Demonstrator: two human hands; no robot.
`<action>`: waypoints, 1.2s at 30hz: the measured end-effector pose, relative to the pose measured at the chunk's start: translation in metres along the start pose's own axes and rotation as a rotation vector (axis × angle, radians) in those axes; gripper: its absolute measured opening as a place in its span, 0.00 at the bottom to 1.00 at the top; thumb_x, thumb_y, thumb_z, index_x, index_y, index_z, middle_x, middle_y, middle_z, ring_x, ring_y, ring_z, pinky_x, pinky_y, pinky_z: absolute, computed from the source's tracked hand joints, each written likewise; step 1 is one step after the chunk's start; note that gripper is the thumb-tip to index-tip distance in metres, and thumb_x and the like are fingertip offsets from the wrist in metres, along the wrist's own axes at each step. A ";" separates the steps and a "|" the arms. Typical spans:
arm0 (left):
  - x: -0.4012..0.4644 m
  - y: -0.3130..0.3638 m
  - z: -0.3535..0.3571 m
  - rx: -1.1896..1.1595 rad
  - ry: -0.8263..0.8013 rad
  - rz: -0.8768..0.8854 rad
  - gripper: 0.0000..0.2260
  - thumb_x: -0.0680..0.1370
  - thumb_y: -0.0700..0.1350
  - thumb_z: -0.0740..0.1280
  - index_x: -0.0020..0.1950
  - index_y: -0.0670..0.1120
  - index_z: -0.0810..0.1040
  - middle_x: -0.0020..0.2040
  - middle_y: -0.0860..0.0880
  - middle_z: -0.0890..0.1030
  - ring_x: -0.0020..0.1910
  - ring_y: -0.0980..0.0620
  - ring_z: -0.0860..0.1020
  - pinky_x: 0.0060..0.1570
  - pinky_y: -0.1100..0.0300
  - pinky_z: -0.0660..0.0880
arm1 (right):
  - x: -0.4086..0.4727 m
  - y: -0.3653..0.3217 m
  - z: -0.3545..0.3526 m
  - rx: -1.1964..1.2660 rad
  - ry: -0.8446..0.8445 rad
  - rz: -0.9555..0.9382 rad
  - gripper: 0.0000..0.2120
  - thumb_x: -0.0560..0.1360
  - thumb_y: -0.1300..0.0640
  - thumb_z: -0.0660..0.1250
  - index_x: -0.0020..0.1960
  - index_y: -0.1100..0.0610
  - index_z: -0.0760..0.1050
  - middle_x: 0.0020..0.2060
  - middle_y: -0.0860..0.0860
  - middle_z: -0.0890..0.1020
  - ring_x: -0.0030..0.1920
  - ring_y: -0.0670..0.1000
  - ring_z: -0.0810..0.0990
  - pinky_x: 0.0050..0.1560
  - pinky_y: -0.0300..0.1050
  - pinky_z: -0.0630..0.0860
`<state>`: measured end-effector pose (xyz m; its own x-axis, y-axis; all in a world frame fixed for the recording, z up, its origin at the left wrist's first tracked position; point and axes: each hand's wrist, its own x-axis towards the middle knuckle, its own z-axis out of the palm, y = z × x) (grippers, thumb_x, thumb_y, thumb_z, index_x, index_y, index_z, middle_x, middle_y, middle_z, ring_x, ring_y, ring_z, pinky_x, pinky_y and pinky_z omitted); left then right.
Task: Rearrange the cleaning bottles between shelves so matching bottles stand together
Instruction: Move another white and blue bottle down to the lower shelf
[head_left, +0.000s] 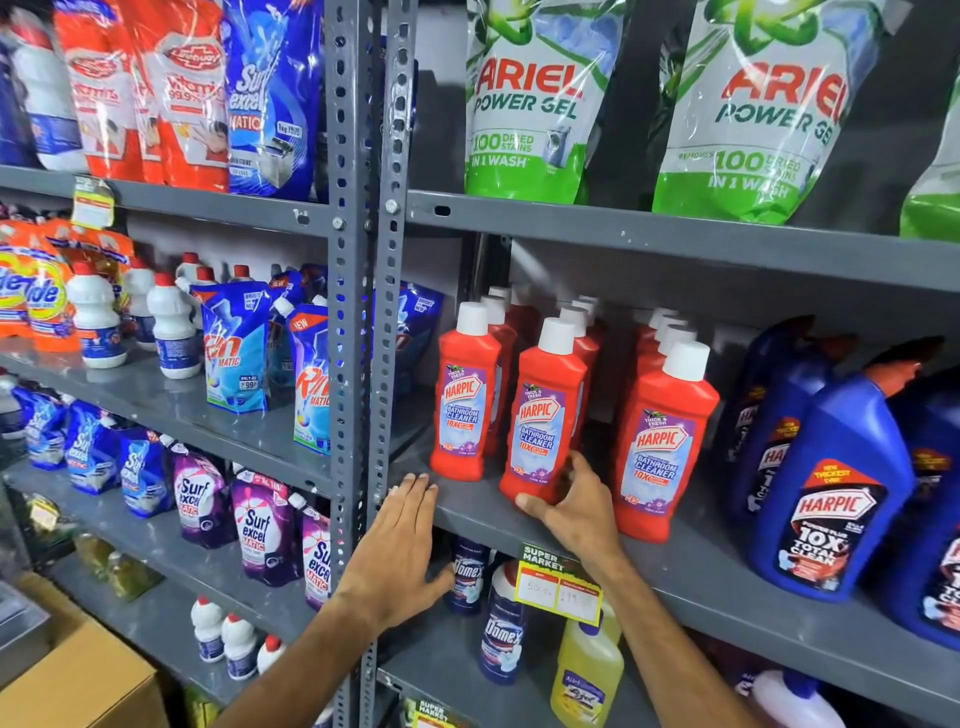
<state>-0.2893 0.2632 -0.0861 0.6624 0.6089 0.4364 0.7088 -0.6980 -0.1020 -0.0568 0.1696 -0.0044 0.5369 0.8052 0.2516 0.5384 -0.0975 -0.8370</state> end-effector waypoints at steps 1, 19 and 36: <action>-0.001 0.001 0.000 -0.022 0.007 -0.002 0.45 0.78 0.67 0.56 0.82 0.35 0.54 0.83 0.34 0.57 0.83 0.38 0.54 0.80 0.41 0.59 | -0.005 0.000 -0.001 -0.004 0.011 -0.013 0.45 0.67 0.53 0.85 0.78 0.54 0.66 0.68 0.51 0.81 0.63 0.49 0.81 0.67 0.49 0.78; -0.112 0.030 0.141 -0.263 -0.283 0.012 0.45 0.74 0.62 0.61 0.81 0.32 0.57 0.82 0.33 0.57 0.81 0.34 0.57 0.77 0.43 0.53 | -0.146 0.155 0.089 -0.106 0.126 -0.350 0.14 0.77 0.64 0.71 0.61 0.53 0.82 0.57 0.43 0.84 0.58 0.44 0.83 0.62 0.39 0.77; -0.116 0.027 0.285 -0.155 -0.519 -0.028 0.52 0.75 0.66 0.68 0.82 0.32 0.49 0.83 0.32 0.49 0.83 0.34 0.51 0.81 0.43 0.52 | -0.085 0.306 0.197 0.048 0.006 0.214 0.23 0.75 0.47 0.72 0.66 0.50 0.71 0.62 0.54 0.83 0.63 0.56 0.82 0.64 0.59 0.78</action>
<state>-0.2780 0.2812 -0.3946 0.7044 0.7067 -0.0661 0.7098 -0.7024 0.0539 -0.0656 0.1860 -0.3776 0.6398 0.7655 0.0682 0.3801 -0.2380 -0.8938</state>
